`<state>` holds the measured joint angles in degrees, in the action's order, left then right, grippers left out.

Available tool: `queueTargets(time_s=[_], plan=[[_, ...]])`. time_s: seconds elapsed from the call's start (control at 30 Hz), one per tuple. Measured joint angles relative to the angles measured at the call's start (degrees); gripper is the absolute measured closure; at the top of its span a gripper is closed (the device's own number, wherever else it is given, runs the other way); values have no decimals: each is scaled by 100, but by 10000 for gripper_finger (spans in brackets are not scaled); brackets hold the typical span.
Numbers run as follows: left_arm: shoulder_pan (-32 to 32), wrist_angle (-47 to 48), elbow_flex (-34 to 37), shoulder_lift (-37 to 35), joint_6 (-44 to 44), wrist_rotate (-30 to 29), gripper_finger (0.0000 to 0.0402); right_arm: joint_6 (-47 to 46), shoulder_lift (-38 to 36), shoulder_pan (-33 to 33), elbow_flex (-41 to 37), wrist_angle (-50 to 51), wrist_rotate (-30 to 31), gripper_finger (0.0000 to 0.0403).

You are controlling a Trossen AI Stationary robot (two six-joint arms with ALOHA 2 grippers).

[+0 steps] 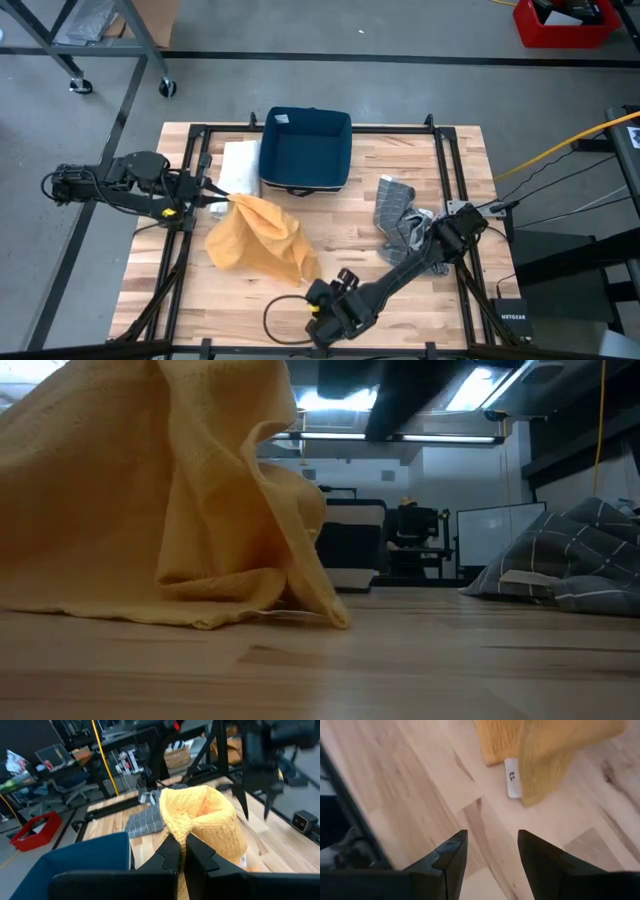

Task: Fold towel
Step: Fold the yellow towel

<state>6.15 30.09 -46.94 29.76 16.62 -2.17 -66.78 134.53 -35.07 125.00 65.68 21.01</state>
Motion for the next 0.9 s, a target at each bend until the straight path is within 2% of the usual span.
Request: queueTargets(time_s=[0.23, 0.6, 0.9], plan=[[0, -78, 0, 0, -26, -2, 400, -204, 465, -54, -25, -180, 731, 223], [0, -356, 2, 2, -166, -37, 400, -270, 957, 65, -25, -463, 965, 223], [0, -376, 2, 0, -205, -39, 400, -548, 974, 142, -25, -463, 1738, 223]])
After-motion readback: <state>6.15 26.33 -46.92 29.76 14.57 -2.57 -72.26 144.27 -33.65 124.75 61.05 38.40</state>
